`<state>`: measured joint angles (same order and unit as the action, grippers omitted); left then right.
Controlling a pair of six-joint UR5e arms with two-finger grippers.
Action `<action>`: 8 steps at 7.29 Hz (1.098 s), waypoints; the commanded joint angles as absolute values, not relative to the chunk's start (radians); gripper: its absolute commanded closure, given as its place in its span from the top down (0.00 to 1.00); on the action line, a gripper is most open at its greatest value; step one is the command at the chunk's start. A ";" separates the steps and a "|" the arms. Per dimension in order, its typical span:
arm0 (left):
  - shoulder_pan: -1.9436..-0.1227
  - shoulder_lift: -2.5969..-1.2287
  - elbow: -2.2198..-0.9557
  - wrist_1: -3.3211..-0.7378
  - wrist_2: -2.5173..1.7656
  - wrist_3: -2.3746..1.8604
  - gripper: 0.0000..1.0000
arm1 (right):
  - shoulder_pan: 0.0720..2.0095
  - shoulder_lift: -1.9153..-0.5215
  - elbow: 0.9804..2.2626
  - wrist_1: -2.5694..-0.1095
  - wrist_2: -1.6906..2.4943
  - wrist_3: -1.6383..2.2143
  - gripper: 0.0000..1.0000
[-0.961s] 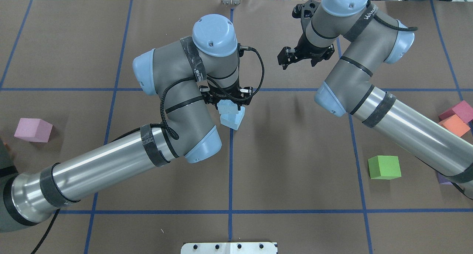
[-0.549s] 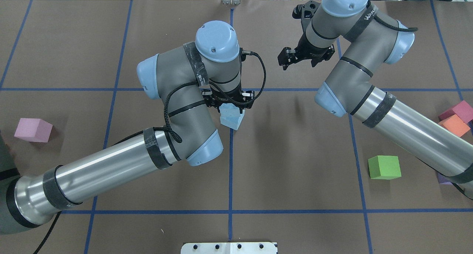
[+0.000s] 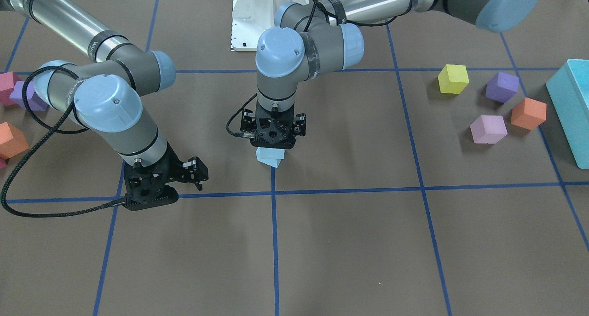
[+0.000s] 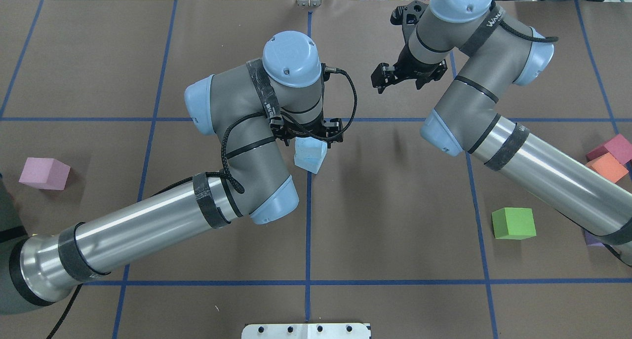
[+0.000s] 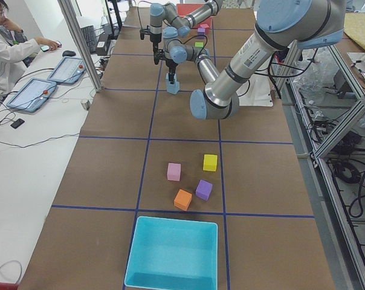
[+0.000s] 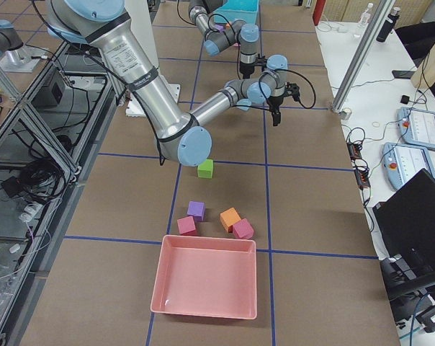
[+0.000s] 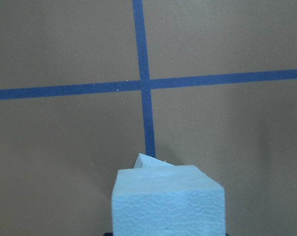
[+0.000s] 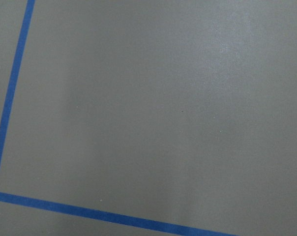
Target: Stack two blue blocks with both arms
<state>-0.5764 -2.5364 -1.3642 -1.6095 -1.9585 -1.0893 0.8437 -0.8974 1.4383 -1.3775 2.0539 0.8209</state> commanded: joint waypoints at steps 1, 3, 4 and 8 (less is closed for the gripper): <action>-0.589 -2.531 -1.396 -1.603 -1.956 -1.082 0.98 | 0.857 -0.913 1.489 -1.381 2.054 0.796 1.00; -0.696 -2.530 -1.436 -1.568 -2.067 -1.014 0.98 | 0.938 -0.955 1.549 -1.416 2.063 0.796 1.00; -0.777 -2.516 -1.475 -1.513 -2.132 -0.946 0.98 | 0.983 -1.009 1.606 -1.419 2.080 0.790 1.00; -1.169 -2.277 -1.681 -1.217 -2.270 -0.226 0.98 | 1.252 -1.432 1.908 -1.557 2.126 0.512 1.00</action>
<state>-1.0347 -2.3698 -1.6419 -1.2803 -2.2330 -0.4897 1.1412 -1.3109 1.8493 -1.5105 2.0975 0.6426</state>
